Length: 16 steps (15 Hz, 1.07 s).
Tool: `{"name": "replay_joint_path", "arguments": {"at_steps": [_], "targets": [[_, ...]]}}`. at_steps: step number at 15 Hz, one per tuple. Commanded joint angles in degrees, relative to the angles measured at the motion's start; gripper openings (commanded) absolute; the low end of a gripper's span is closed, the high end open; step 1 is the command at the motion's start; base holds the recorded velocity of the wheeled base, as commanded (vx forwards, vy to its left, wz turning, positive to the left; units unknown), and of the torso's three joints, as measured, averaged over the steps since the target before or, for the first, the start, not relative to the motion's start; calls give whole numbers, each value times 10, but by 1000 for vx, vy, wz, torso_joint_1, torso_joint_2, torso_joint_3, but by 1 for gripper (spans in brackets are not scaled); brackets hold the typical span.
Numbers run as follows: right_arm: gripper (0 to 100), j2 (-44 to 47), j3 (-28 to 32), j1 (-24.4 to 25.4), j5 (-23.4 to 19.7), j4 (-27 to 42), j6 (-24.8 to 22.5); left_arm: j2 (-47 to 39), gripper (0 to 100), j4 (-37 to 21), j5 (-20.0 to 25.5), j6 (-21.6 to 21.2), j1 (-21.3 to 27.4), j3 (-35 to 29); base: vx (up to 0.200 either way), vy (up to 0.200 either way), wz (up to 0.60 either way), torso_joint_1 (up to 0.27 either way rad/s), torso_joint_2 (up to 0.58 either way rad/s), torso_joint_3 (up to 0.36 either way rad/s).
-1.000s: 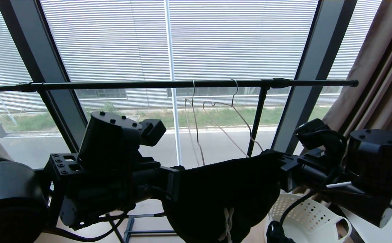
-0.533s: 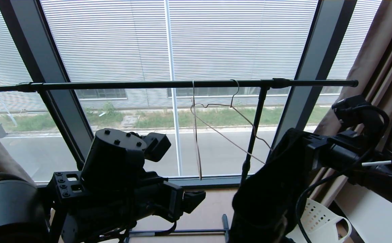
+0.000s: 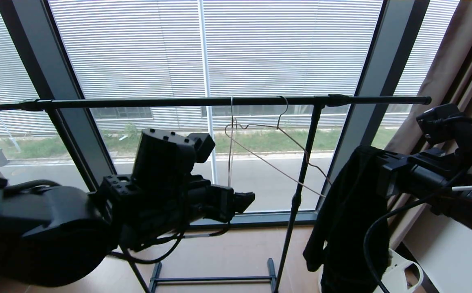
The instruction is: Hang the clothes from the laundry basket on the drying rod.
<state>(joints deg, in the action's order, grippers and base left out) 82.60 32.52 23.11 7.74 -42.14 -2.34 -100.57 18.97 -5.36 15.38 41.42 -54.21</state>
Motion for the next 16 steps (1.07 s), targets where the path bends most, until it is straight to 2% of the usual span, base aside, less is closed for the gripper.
{"name": "replay_joint_path", "arguments": {"at_steps": [1, 5, 12, 16], "targets": [[0, -2, -3, 0, 0, 0, 0, -122, 100, -11, -25, -6, -38, -133, 0, 0, 0, 0, 0, 0], [0, -2, -4, 3, 0, -1, 0, -215, 100, -46, -45, -44, -62, -282, 0, 0, 0, 0, 0, 0], [0, -3, -7, 4, 0, 0, 0, -227, 100, -45, -95, -54, -71, -282, 0, 0, 0, 0, 0, 0], [0, -2, -10, 5, 0, 0, -6, -225, 100, -45, -97, -55, -71, -268, 0, 0, 0, 0, 0, 0]]}}
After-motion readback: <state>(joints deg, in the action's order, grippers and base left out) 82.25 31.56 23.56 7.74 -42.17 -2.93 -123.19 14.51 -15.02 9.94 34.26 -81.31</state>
